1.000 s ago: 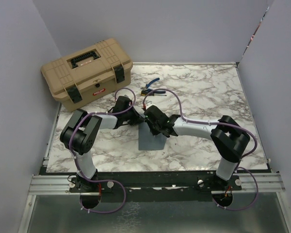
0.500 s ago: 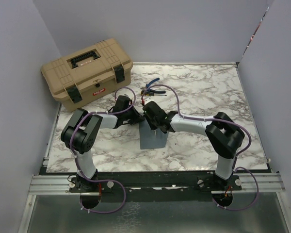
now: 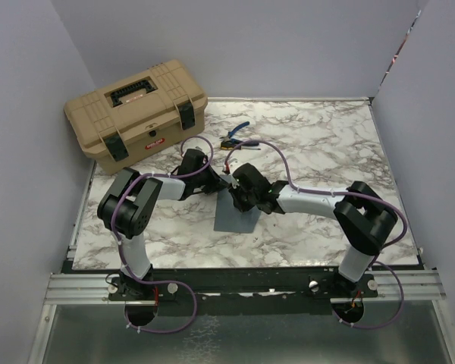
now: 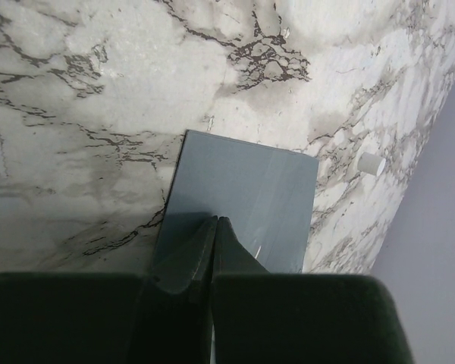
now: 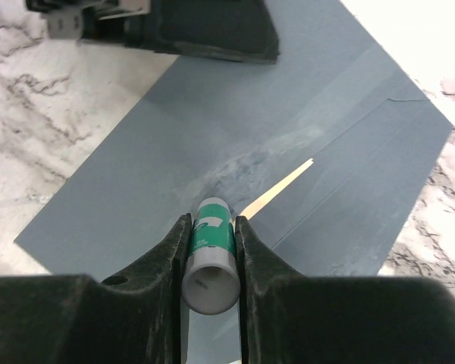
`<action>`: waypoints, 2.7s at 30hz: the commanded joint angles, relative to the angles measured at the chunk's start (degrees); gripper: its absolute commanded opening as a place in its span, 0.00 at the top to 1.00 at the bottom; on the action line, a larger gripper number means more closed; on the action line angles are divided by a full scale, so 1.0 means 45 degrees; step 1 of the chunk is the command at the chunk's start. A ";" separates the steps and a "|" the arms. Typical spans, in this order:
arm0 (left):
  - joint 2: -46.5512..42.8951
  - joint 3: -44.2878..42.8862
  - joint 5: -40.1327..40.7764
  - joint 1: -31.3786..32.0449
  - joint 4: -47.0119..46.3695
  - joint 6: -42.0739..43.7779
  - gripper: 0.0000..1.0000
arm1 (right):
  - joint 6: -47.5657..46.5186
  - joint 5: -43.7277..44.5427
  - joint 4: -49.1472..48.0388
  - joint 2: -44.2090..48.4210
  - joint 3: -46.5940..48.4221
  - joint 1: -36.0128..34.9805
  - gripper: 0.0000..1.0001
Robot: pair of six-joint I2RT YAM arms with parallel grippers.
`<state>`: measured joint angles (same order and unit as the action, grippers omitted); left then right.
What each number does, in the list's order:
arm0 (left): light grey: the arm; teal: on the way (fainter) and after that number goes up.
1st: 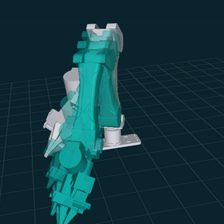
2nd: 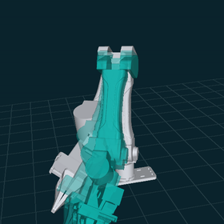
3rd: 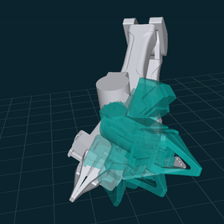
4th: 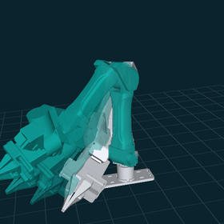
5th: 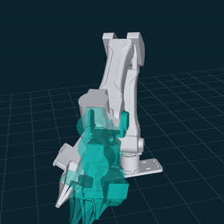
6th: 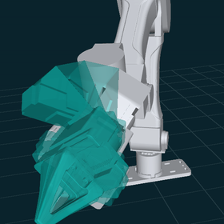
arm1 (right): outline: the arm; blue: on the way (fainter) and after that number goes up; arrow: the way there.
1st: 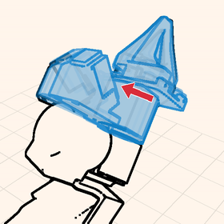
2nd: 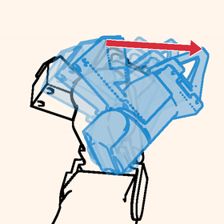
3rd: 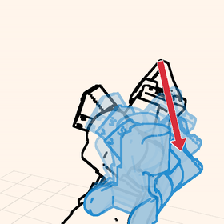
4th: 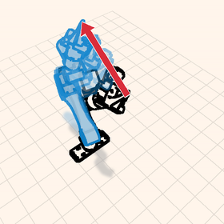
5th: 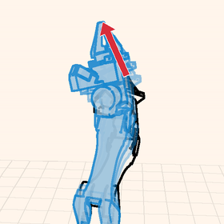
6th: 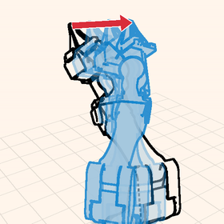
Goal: Place the letter into the envelope and seal it
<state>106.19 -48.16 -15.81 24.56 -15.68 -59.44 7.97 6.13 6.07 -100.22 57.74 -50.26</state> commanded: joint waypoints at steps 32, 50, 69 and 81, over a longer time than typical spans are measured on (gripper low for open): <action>0.1250 0.0869 0.1293 0.0031 0.2326 0.0489 1.00 | 0.0215 0.0845 0.0894 -0.0470 0.0067 -0.0320 1.00; 0.1236 0.0994 0.1431 0.0040 0.2353 0.0309 1.00 | 0.0609 0.1864 0.0669 -0.1193 0.0531 -0.0239 1.00; 0.1303 0.1029 0.1338 0.0033 0.2338 0.0377 1.00 | 0.1588 0.1584 0.2061 -0.0649 0.0423 -0.0817 1.00; 0.1341 0.1032 0.1240 0.0030 0.2311 0.0382 1.00 | 0.1571 0.2784 0.2037 -0.1019 0.0622 -0.0299 1.00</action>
<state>106.96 -47.40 -16.25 24.56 -18.52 -61.28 14.98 16.32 11.31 -101.14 60.07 -53.17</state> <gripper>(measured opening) 0.003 0.236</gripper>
